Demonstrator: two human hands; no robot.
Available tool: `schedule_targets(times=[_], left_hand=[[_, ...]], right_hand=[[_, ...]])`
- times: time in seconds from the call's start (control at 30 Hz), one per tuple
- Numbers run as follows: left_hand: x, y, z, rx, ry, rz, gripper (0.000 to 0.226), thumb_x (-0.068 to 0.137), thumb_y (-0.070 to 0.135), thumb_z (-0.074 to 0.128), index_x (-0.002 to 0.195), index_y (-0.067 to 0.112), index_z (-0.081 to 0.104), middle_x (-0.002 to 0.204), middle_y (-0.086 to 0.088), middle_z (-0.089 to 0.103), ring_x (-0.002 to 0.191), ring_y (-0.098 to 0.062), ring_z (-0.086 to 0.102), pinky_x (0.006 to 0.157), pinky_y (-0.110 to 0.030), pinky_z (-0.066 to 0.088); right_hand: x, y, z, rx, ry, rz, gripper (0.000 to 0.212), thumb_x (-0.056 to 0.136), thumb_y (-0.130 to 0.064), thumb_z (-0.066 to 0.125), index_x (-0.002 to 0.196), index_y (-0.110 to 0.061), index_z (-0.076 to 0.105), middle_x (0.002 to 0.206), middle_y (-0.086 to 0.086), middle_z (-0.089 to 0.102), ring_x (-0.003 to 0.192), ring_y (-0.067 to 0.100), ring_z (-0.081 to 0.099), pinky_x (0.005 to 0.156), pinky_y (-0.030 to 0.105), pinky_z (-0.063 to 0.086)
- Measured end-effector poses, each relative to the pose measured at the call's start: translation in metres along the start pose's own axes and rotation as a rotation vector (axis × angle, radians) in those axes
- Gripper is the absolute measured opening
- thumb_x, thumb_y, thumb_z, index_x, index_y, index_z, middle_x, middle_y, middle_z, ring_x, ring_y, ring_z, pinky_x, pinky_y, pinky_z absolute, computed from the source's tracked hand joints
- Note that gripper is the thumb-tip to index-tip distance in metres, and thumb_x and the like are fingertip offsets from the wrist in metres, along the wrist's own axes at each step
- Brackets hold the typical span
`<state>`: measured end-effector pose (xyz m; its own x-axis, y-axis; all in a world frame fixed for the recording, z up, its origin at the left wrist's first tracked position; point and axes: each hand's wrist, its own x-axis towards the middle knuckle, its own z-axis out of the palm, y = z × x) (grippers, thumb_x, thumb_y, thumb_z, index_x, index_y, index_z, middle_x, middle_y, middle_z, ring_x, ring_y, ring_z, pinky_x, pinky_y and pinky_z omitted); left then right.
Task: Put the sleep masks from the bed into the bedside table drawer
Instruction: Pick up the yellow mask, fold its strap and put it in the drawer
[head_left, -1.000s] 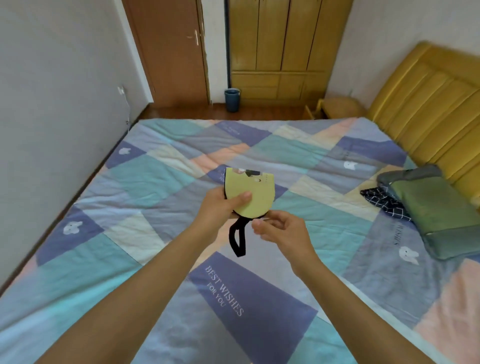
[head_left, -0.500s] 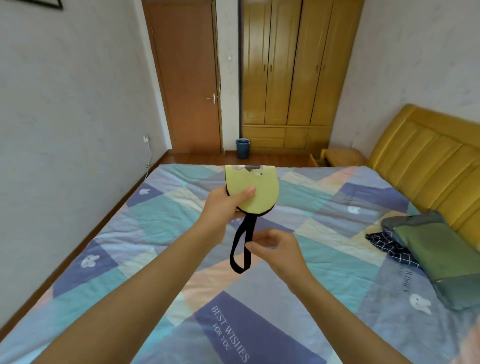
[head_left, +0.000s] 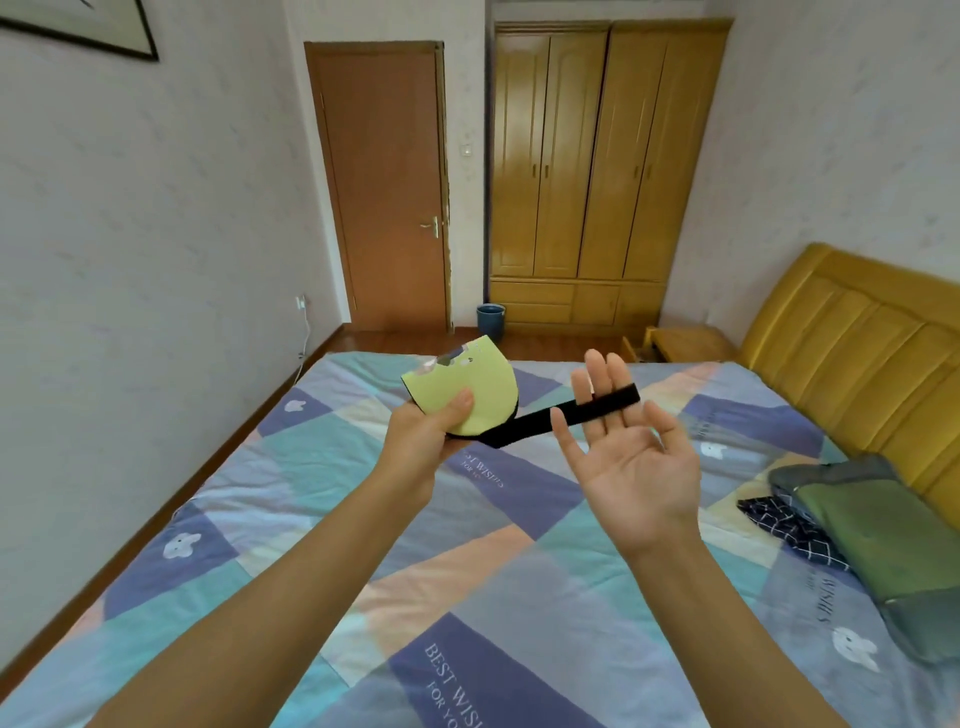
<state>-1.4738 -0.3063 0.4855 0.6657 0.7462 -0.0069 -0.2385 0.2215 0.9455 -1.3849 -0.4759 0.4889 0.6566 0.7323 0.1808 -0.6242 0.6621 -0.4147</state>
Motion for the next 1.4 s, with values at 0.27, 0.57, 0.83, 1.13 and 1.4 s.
schedule_targets(times=[0.27, 0.57, 0.83, 1.13, 1.4], left_hand=[[0.003, 0.025, -0.005, -0.077, -0.032, 0.07, 0.023, 0.087, 0.006, 0.061, 0.11, 0.008, 0.06, 0.098, -0.004, 0.07, 0.081, -0.013, 0.07, 0.062, -0.022, 0.057], [0.003, 0.024, -0.009, -0.056, -0.035, 0.064, 0.029, 0.087, 0.008, 0.061, 0.116, 0.006, 0.058, 0.104, -0.008, 0.069, 0.083, -0.014, 0.069, 0.063, -0.021, 0.057], [-0.002, 0.031, -0.002, 0.042, -0.205, 0.082, 0.028, 0.085, 0.008, 0.063, 0.114, 0.007, 0.06, 0.106, -0.01, 0.07, 0.09, -0.02, 0.07, 0.071, -0.027, 0.058], [-0.01, 0.041, -0.004, 0.257, -0.362, 0.123, 0.028, 0.08, 0.004, 0.068, 0.107, 0.009, 0.065, 0.097, -0.009, 0.073, 0.085, -0.022, 0.071, 0.065, -0.029, 0.057], [-0.02, 0.039, -0.009, 0.39, -0.408, 0.204, 0.025, 0.08, 0.0, 0.069, 0.098, 0.017, 0.068, 0.086, 0.001, 0.075, 0.081, -0.015, 0.07, 0.064, -0.024, 0.056]], right_hand=[[0.001, 0.018, -0.031, -1.401, 0.079, 0.215, 0.031, 0.096, -0.032, 0.047, 0.092, -0.016, 0.073, 0.1, 0.004, 0.071, 0.103, 0.02, 0.064, 0.086, 0.026, 0.045], [0.005, 0.013, 0.013, -0.101, -0.026, 0.041, 0.042, 0.095, -0.018, 0.033, 0.089, -0.017, 0.074, 0.088, 0.002, 0.073, 0.081, 0.018, 0.071, 0.087, 0.039, 0.054], [0.002, 0.028, 0.011, -0.521, 0.012, -0.146, 0.035, 0.079, -0.006, 0.062, 0.106, -0.026, 0.071, 0.114, -0.001, 0.071, 0.069, 0.019, 0.07, 0.068, 0.027, 0.058], [-0.011, 0.026, 0.025, -0.97, -0.019, -0.241, 0.072, 0.074, 0.016, 0.067, 0.133, -0.02, 0.05, 0.117, -0.013, 0.067, 0.088, 0.003, 0.071, 0.069, 0.018, 0.055], [-0.018, 0.018, 0.025, -1.037, 0.007, -0.287, 0.055, 0.087, 0.009, 0.056, 0.125, -0.03, 0.053, 0.104, -0.018, 0.072, 0.077, 0.012, 0.074, 0.065, 0.019, 0.056]])
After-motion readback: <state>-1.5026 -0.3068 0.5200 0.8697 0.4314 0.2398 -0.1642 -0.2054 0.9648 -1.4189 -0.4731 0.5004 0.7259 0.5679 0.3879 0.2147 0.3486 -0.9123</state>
